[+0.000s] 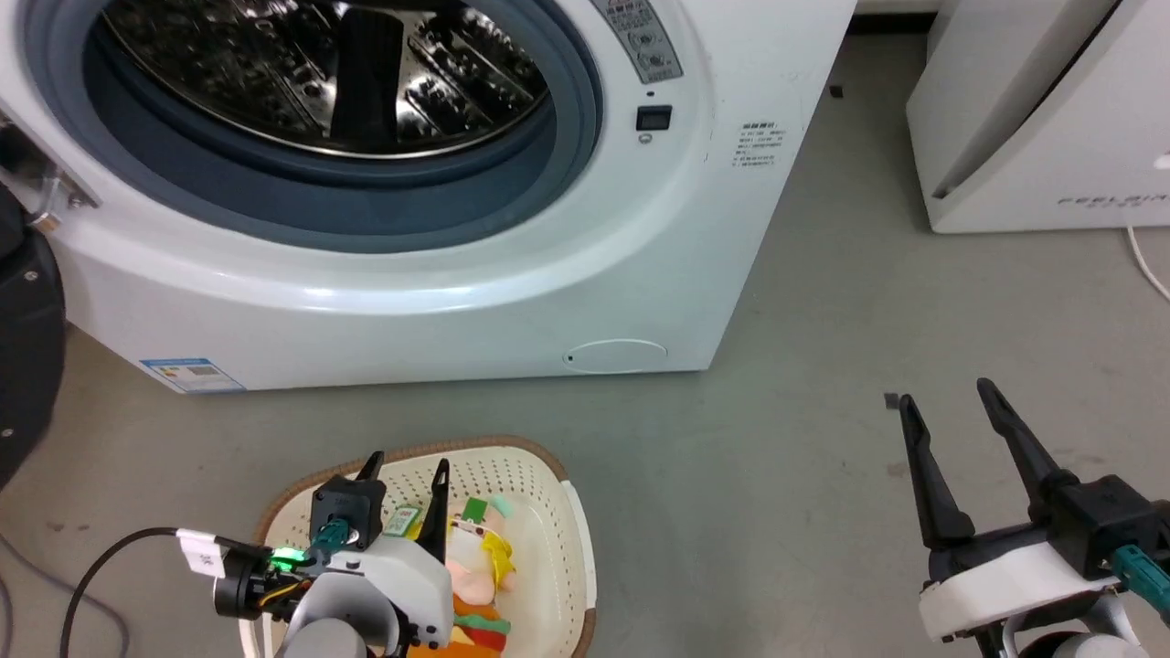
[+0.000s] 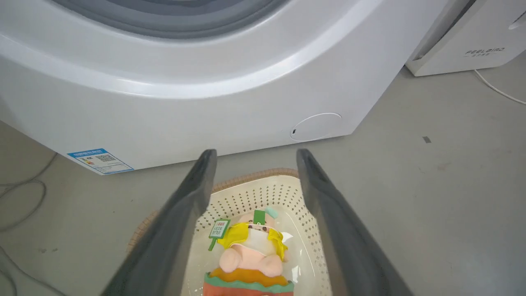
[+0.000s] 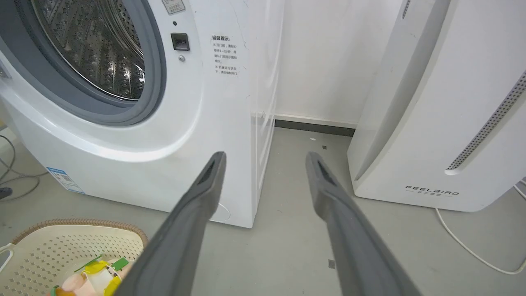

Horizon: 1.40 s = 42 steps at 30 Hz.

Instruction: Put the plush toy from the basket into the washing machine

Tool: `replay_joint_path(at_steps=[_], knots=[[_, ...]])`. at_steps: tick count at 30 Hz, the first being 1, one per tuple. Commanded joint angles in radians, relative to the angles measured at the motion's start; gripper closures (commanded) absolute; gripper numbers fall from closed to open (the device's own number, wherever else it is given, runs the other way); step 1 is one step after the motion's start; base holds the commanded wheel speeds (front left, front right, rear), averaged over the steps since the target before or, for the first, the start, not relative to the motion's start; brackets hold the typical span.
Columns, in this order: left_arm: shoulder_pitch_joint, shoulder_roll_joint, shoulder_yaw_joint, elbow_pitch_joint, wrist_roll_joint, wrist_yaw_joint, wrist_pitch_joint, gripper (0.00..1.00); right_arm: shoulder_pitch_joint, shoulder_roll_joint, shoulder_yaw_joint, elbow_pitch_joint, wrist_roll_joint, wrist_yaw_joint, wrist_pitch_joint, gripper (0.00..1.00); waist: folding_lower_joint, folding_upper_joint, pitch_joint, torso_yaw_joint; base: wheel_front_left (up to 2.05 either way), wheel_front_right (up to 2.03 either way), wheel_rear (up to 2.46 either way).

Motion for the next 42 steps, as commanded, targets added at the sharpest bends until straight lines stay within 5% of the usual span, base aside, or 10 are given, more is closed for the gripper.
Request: replay_joint_path(at_steps=[1, 22, 42], knots=[[-0.029, 0.005, -0.006, 0.026, -0.004, -0.005, -0.01, 0.0, -0.02, 0.001, -0.002, -0.009, -0.002, 0.0, -0.01, 0.0, -0.0001, 0.0, 0.02, -0.007, 0.0, 0.0, 0.0], [-0.261, 0.039, -0.094, 0.356, 0.004, -0.029, -0.018, 0.0, -0.05, 0.001, -0.023, -0.033, 0.007, -0.001, -0.054, 0.0, -0.0001, 0.0, 0.248, -0.044, 0.0, 0.0, 0.0], [-0.433, 0.138, -0.175, 0.579, 0.005, -0.02, 0.187, 0.0, -0.083, 0.001, -0.049, -0.053, 0.053, -0.001, -0.095, 0.0, -0.0001, 0.0, 0.49, -0.104, 0.0, 0.0, 0.0]])
